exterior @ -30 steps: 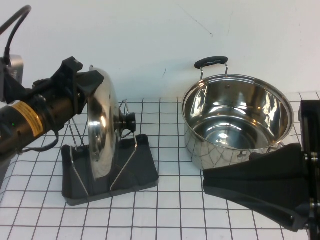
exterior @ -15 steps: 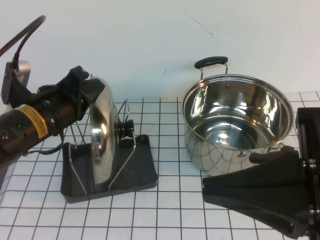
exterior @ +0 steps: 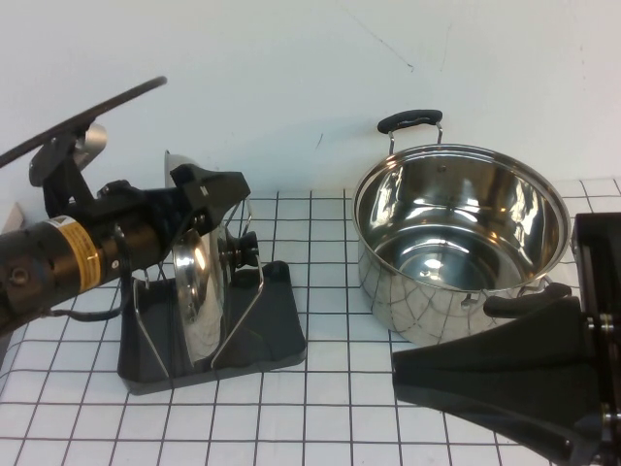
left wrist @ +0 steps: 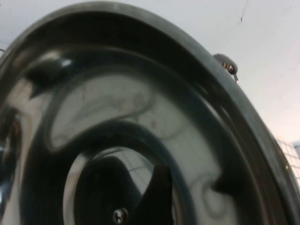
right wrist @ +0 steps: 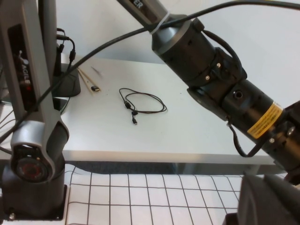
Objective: Put pot lid on rack
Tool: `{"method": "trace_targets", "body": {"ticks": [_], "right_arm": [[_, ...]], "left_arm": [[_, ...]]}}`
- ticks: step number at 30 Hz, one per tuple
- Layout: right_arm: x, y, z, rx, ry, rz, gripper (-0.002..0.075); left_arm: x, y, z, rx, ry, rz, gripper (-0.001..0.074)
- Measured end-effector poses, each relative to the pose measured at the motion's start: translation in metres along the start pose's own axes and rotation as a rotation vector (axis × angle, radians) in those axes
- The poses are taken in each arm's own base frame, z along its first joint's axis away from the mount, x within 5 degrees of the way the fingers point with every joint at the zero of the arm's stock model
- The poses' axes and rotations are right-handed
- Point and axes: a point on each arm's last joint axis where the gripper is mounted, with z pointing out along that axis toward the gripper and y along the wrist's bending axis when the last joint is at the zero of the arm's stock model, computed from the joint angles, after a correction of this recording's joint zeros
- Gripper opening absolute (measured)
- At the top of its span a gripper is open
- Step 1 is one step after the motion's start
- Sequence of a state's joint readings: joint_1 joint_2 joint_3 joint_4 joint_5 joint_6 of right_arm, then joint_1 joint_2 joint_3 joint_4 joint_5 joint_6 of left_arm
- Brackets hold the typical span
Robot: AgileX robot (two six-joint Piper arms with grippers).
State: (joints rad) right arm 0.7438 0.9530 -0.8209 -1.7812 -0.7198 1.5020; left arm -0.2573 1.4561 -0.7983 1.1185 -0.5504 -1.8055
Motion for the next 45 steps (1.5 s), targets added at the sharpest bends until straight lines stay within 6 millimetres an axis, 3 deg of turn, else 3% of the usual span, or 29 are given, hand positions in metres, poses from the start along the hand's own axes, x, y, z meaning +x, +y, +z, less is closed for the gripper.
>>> {"method": "trace_targets", "body": {"ticks": [15,20,25,30,33,39,42,45], "right_arm": [[0.000,0.001,0.000,-0.013,-0.001,0.008,0.0004],[0.000,0.001,0.000,-0.013,-0.001,0.019,0.0004],[0.000,0.005,0.000,-0.050,-0.002,0.059,0.0004],[-0.001,0.004,-0.001,-0.038,-0.004,0.038,0.0004],[-0.005,-0.004,-0.006,0.080,-0.012,-0.116,0.0004],[-0.019,-0.041,-0.037,0.613,0.096,-0.507,0.0004],[-0.015,-0.062,-0.059,0.917,0.306,-0.619,0.0004],[0.002,-0.073,-0.085,1.067,0.719,-0.651,0.0000]], "left_arm": [[-0.014,-0.023,-0.019,-0.033,0.023,0.246,0.0691],[-0.020,-0.032,-0.036,-0.071,0.041,0.372,0.0662],[-0.029,-0.044,-0.061,-0.018,0.008,0.385,0.0517],[-0.032,-0.064,-0.098,0.088,-0.009,0.440,0.0162],[-0.032,-0.077,-0.121,0.127,-0.045,0.508,0.0048],[-0.041,-0.091,-0.153,0.010,-0.262,0.705,0.0005],[-0.050,-0.093,-0.169,-0.127,-0.403,0.844,0.0002],[-0.060,-0.083,-0.180,-0.331,-0.524,0.921,0.0000]]}}
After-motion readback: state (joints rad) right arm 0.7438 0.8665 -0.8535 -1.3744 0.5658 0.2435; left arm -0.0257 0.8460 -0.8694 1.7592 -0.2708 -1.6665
